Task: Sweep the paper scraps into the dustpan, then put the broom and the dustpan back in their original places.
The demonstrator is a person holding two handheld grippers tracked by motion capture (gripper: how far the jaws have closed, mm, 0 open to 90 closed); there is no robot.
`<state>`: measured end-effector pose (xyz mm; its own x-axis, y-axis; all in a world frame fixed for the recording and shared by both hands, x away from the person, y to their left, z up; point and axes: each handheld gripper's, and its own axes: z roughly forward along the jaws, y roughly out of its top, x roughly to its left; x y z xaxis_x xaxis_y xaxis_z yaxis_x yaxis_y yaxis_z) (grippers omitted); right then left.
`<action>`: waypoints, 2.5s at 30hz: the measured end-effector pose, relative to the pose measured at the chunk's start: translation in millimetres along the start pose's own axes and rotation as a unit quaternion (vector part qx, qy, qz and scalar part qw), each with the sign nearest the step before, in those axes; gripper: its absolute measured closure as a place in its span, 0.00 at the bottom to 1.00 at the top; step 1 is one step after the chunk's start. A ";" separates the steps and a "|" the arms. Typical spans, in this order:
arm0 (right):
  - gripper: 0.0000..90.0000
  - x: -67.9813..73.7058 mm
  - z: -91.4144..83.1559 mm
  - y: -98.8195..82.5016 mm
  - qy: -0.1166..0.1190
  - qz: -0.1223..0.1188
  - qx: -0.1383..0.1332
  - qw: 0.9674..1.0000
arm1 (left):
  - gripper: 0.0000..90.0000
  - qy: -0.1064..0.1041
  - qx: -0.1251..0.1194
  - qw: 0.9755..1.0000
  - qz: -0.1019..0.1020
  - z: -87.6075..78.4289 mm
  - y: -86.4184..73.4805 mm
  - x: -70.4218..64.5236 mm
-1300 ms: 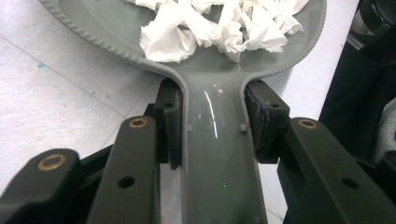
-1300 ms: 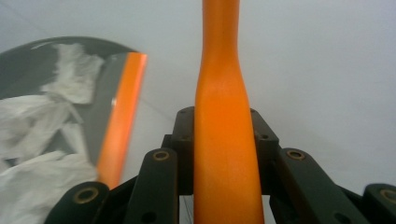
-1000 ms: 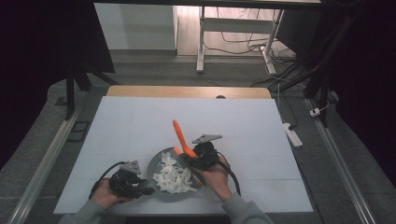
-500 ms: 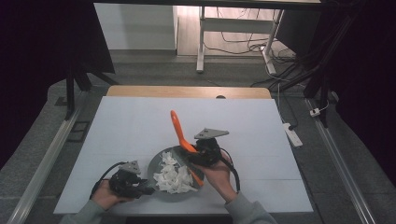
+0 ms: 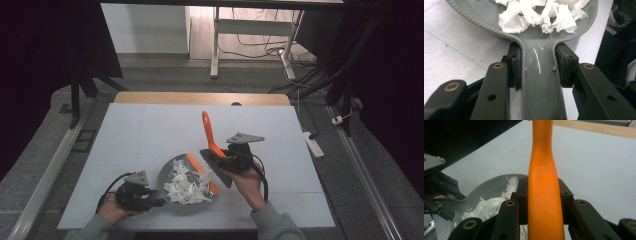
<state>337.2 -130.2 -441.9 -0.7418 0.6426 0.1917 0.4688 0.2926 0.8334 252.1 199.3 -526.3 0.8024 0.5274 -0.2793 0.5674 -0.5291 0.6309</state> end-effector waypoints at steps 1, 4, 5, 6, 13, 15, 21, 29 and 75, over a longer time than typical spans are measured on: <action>0.78 -1.8 -2.4 0.2 -0.002 0.001 -0.003 1.000 | 0.68 0.002 -0.002 1.000 -0.001 -0.3 -0.1 -0.2; 0.78 -7.6 -10.9 0.3 -0.007 0.004 -0.009 1.000 | 0.68 0.005 -0.009 1.000 -0.005 -2.2 -0.7 -0.5; 0.78 -9.7 -13.9 0.2 -0.008 0.005 -0.011 1.000 | 0.68 0.007 -0.012 1.000 -0.006 -3.2 -1.1 -0.4; 0.78 -11.9 -16.9 0.0 -0.009 0.005 -0.013 1.000 | 0.68 0.007 -0.016 1.000 -0.009 -4.0 -1.5 -0.6; 0.78 -28.6 -36.7 -4.4 -0.016 0.004 -0.024 1.000 | 0.68 0.021 -0.039 0.999 -0.028 -11.3 -5.0 -0.3; 0.78 -31.8 -42.0 -6.6 -0.016 0.000 -0.025 1.000 | 0.68 0.027 -0.045 0.998 -0.035 -13.1 -6.2 -0.7; 0.78 -41.1 -56.1 -15.3 -0.021 -0.011 -0.024 0.999 | 0.68 0.043 -0.068 0.995 -0.056 -18.3 -9.0 -0.3; 0.78 -53.7 -68.9 -28.8 -0.029 -0.006 -0.012 0.999 | 0.68 0.061 -0.089 0.991 -0.079 -22.5 -10.8 -2.1; 0.78 -84.1 -65.3 -74.7 0.004 0.082 0.083 0.993 | 0.68 0.221 -0.124 0.923 -0.289 -23.3 -29.0 10.6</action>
<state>333.2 -252.4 -486.4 -0.6521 0.6859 0.3230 0.6560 0.2968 0.6940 239.8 235.7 -530.6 0.1947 0.9228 -0.3325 0.7735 0.0640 0.6306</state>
